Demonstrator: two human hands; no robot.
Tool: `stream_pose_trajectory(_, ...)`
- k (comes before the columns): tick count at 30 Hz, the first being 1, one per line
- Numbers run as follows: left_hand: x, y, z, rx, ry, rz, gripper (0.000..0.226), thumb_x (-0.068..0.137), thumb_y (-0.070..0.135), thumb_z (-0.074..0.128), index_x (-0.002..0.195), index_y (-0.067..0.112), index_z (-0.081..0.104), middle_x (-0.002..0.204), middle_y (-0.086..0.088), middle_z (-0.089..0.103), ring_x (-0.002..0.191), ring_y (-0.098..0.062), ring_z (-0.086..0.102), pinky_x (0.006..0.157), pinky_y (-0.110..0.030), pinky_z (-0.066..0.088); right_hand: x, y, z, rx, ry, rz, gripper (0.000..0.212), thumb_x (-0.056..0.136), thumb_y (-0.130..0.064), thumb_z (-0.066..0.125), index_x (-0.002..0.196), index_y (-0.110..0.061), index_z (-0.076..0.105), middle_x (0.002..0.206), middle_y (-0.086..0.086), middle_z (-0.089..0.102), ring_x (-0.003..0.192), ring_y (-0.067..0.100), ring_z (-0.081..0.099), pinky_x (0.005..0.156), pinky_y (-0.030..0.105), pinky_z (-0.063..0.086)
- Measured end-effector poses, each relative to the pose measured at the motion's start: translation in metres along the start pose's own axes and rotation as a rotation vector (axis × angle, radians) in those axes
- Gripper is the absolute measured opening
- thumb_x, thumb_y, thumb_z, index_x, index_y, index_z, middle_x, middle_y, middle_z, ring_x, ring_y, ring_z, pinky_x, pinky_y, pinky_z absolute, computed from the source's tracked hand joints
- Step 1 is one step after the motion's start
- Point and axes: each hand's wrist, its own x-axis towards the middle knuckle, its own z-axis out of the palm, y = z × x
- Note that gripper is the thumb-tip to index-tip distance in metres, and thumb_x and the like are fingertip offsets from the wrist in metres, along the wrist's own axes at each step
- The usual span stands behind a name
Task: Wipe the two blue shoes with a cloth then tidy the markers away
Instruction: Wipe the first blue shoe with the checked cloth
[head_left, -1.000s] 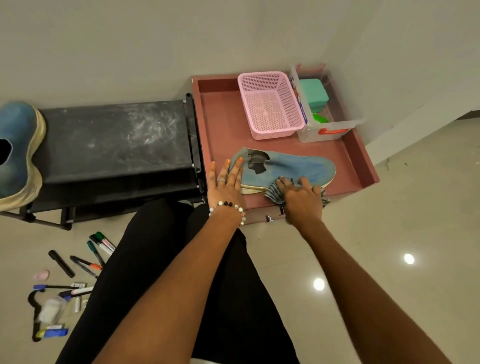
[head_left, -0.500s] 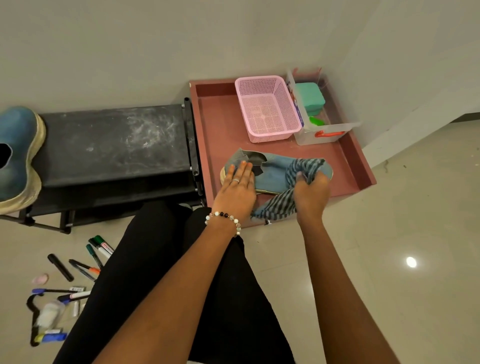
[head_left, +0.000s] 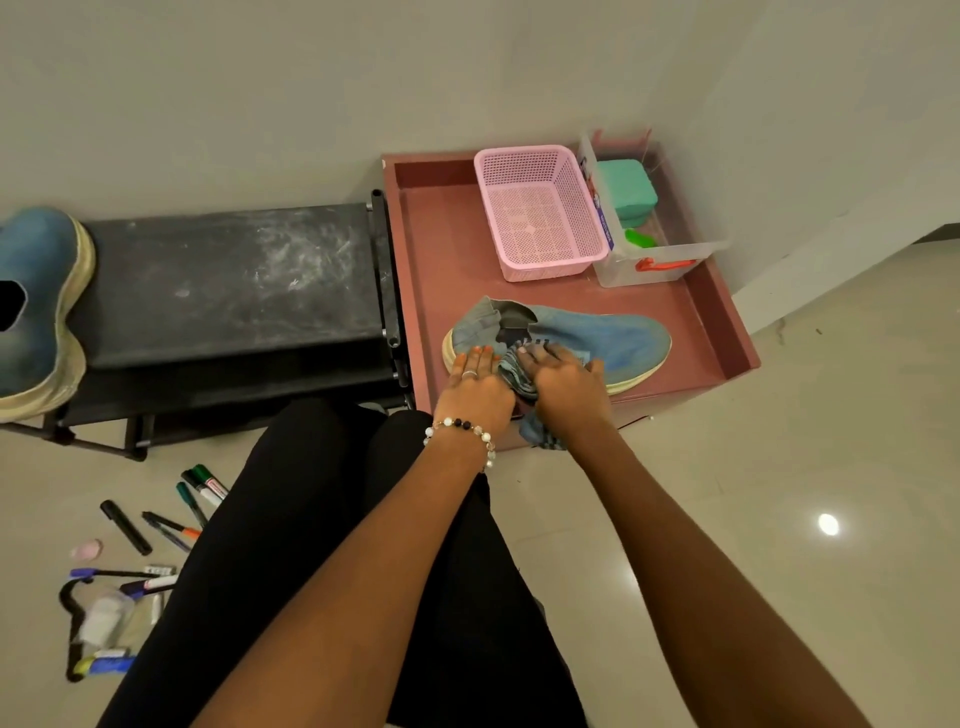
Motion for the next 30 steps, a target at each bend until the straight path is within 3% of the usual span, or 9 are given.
stream_pose_trajectory(5,0.001,-0.002,0.001,-0.053,0.022,-0.014,0.051,0.101,0.010,0.027,0.148,-0.005,0.015,0.157,-0.020,0.015,0.147,-0.030,0.011,0.120,-0.041,0.005,-0.003,-0.022,-0.003,-0.019,-0.033,0.265,0.047,0.095,-0.016,0.044,0.141,-0.009,0.037,0.151,0.009,0.030,0.139,0.028,0.025,0.102,0.054,0.027)
stream_pose_trajectory(9,0.002,0.000,0.000,-0.064,0.015,-0.022,0.050,0.100,0.009,0.031,0.147,-0.004,0.021,0.156,-0.019,0.017,0.146,-0.031,0.012,0.120,-0.043,0.005,-0.007,-0.002,-0.019,0.028,-0.095,0.355,0.034,0.091,-0.009,0.043,0.124,-0.008,0.054,0.130,0.012,0.052,0.126,0.029,0.043,0.101,0.056,0.029)
stream_pose_trajectory(12,0.005,-0.002,-0.003,-0.099,0.006,-0.012,0.053,0.099,0.013,0.037,0.148,0.001,0.023,0.155,-0.017,0.020,0.146,-0.029,0.012,0.120,-0.042,0.006,-0.003,-0.016,-0.024,0.302,-0.065,0.304,0.025,0.084,-0.014,0.051,0.107,-0.007,0.059,0.109,0.016,0.061,0.109,0.034,0.054,0.096,0.050,0.042)
stream_pose_trajectory(15,0.006,-0.011,-0.004,-0.159,-0.004,0.003,0.056,0.096,0.020,0.046,0.148,0.009,0.030,0.154,-0.013,0.027,0.146,-0.026,0.015,0.120,-0.043,0.002,-0.002,-0.036,-0.013,0.643,0.046,0.128,0.050,0.072,-0.013,0.040,0.117,-0.013,0.061,0.109,0.020,0.062,0.096,0.041,0.057,0.087,0.047,0.047)
stream_pose_trajectory(18,0.002,-0.010,-0.004,-0.059,-0.031,0.012,0.058,0.098,0.021,0.041,0.151,0.008,0.020,0.158,-0.014,0.015,0.147,-0.025,0.008,0.119,-0.046,-0.003,-0.006,-0.018,0.002,0.658,0.042,-0.042,0.066,0.071,0.001,0.042,0.135,-0.012,0.050,0.135,0.020,0.050,0.115,0.041,0.049,0.102,0.046,0.039)
stream_pose_trajectory(20,-0.001,-0.002,0.000,0.007,-0.051,-0.011,0.056,0.101,0.017,0.029,0.151,0.003,0.009,0.159,-0.015,0.004,0.148,-0.027,0.001,0.119,-0.045,-0.005,-0.010,0.010,0.006,0.429,0.019,-0.127,0.071,0.073,0.009,0.048,0.140,-0.014,0.044,0.143,0.012,0.044,0.134,0.029,0.038,0.114,0.043,0.021)
stream_pose_trajectory(24,0.001,0.001,0.002,-0.034,-0.049,-0.054,0.058,0.100,0.014,0.026,0.150,-0.001,0.001,0.159,-0.017,0.000,0.147,-0.029,-0.001,0.119,-0.043,-0.005,0.003,0.008,-0.004,0.003,-0.043,-0.011,0.056,0.087,-0.013,0.052,0.141,-0.019,0.037,0.147,0.007,0.040,0.142,0.021,0.024,0.114,0.052,0.006)
stream_pose_trajectory(27,0.001,-0.005,0.001,-0.054,-0.083,-0.037,0.066,0.098,0.016,0.038,0.151,0.001,0.002,0.159,-0.014,-0.004,0.147,-0.028,-0.005,0.119,-0.044,-0.004,0.006,-0.025,0.003,0.199,0.012,-0.012,0.053,0.087,-0.007,0.047,0.139,0.000,0.037,0.146,0.018,0.037,0.141,0.028,0.023,0.115,0.041,0.018)
stream_pose_trajectory(30,-0.002,-0.004,0.002,-0.039,-0.116,-0.014,0.065,0.098,0.010,0.035,0.150,0.001,-0.002,0.159,-0.015,-0.011,0.147,-0.028,-0.010,0.119,-0.044,-0.004,-0.012,-0.001,-0.001,0.442,0.004,-0.128,0.069,0.076,0.012,0.045,0.143,-0.003,0.036,0.151,0.016,0.030,0.142,0.026,0.023,0.113,0.023,0.013)
